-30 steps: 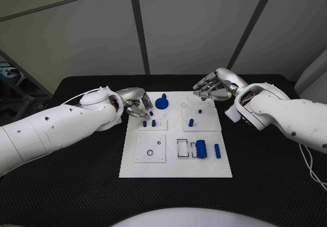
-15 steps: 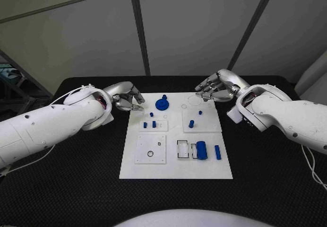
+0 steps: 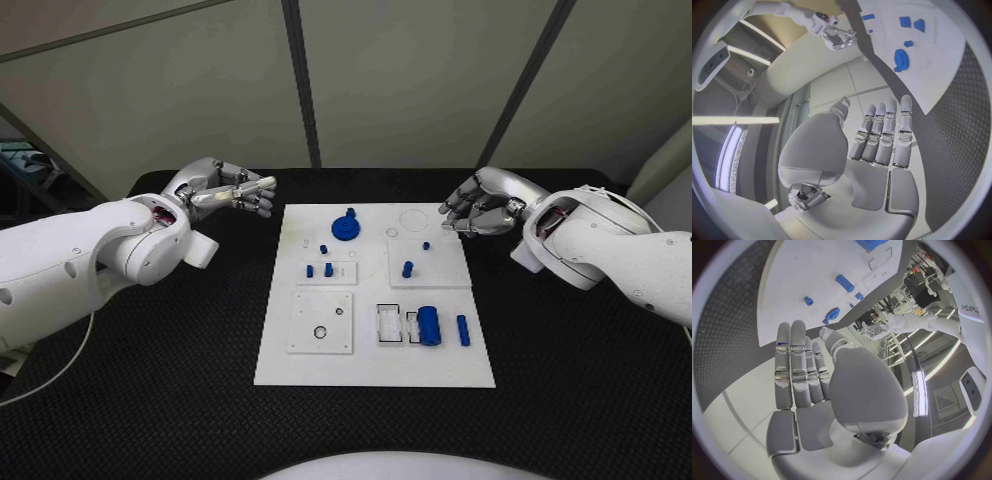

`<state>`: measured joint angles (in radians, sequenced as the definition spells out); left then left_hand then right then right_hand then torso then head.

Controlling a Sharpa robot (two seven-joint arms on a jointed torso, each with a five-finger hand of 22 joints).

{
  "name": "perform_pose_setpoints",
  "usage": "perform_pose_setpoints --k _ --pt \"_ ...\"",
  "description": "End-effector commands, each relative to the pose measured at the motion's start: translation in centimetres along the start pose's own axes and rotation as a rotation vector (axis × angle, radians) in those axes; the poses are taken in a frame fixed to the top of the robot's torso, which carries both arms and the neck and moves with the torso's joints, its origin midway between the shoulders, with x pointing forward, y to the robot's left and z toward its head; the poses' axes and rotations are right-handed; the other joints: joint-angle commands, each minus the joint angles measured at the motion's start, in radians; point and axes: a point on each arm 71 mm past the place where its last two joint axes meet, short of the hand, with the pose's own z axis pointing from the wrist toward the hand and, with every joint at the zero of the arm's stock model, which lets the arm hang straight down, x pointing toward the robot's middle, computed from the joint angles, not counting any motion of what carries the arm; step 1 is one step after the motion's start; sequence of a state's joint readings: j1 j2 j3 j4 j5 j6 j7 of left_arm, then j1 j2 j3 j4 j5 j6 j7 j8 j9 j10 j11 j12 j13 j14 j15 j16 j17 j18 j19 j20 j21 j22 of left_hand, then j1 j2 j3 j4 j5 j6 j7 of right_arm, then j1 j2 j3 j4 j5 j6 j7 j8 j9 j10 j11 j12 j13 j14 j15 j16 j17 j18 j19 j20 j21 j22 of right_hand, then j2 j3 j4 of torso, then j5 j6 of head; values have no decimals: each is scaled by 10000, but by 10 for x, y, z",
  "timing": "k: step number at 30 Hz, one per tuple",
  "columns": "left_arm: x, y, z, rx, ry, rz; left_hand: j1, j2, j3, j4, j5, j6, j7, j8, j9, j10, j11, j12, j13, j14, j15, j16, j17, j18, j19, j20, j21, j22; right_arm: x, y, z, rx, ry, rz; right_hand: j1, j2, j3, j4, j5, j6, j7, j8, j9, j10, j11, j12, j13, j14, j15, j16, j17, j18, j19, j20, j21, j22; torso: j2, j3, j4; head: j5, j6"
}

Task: Assemble the parts on the task board

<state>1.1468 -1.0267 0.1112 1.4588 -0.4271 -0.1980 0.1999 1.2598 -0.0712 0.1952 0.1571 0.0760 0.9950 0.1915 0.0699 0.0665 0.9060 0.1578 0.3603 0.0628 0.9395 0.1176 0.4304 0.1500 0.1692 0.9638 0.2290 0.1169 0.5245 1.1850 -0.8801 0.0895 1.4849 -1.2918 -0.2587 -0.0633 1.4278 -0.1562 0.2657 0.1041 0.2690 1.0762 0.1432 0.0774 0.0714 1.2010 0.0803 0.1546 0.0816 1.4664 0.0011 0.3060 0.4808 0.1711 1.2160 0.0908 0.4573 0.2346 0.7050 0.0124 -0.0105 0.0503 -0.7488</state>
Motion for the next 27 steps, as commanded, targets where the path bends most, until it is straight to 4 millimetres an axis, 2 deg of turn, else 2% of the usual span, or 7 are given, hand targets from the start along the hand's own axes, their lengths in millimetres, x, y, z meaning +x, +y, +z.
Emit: perform_pose_setpoints --k 1,4,8,10,17,19,27 --pt "1 0 -6 233 -568 -3043 56 138 -54 -34 22 73 78 13 -9 100 -1 20 -2 220 -11 -282 -191 148 178 -22 -165 -283 1 7 -1 -69 -12 -2334 47 -1 -41 -26 -71 114 -23 -7 -13 84 -46 87 -76 435 -83 841 496 84 107 -64 391 266 -45 7 0 -46 34" --pt "6 2 -11 219 -485 -3679 65 167 -93 -62 14 68 111 0 -13 119 7 -3 -2 336 -3 -426 -284 152 280 -32 -241 -440 2 13 0 -199 -133 -2954 -22 -86 -31 52 -79 130 -64 -75 -31 -42 -33 27 -157 467 -119 2444 1448 84 254 -118 998 679 -76 4 -2 -61 48" --pt "15 6 -15 209 -317 -4199 138 210 -102 -147 10 54 149 -9 -14 111 29 -38 -3 449 1 -568 -372 149 381 -35 -317 -604 8 20 1 -319 -199 -3585 -67 -164 26 165 -96 100 -56 -103 -33 -393 -12 -144 -170 536 -108 5486 3830 74 312 -129 1703 1177 -124 -7 -5 -101 51" --pt "20 6 -17 229 -192 -4371 166 223 -101 -182 11 72 167 0 -10 108 36 -47 -3 494 1 -602 -395 149 420 -37 -335 -654 13 24 3 -354 -176 -3828 -67 -220 37 213 -118 30 -32 -103 -32 -529 1 -176 -164 521 -93 6704 4830 73 236 -103 2147 1510 -147 -20 -3 -247 45" --pt "28 5 -18 370 32 -4583 201 231 -106 -240 6 105 180 14 -7 126 39 -46 1 585 -8 -638 -425 150 500 -46 -352 -729 27 28 8 -338 230 -4158 -2 -238 87 243 -128 -51 7 -97 -28 -679 24 -160 -169 558 -67 8419 6291 -89 353 -28 3731 3203 -159 -56 16 -399 34" --pt "30 4 -19 412 64 -4610 205 230 -108 -250 5 110 182 16 -6 131 39 -45 2 601 -10 -644 -430 150 515 -48 -355 -743 31 29 9 -323 426 -4227 26 -220 130 240 -121 -54 7 -89 -25 -692 24 -141 -169 566 -57 8878 6695 -158 414 2 4255 3798 -151 -40 9 -408 10" --pt "33 2 -18 520 154 -4673 229 227 -113 -295 4 136 181 27 -3 156 33 -35 4 660 -19 -662 -446 150 568 -57 -363 -791 53 29 13 -183 1331 -4550 92 -219 287 188 -113 -53 27 -90 -24 -695 41 -93 -171 574 -43 9709 7388 -294 533 42 5425 5130 -142 -35 5 -435 -52"
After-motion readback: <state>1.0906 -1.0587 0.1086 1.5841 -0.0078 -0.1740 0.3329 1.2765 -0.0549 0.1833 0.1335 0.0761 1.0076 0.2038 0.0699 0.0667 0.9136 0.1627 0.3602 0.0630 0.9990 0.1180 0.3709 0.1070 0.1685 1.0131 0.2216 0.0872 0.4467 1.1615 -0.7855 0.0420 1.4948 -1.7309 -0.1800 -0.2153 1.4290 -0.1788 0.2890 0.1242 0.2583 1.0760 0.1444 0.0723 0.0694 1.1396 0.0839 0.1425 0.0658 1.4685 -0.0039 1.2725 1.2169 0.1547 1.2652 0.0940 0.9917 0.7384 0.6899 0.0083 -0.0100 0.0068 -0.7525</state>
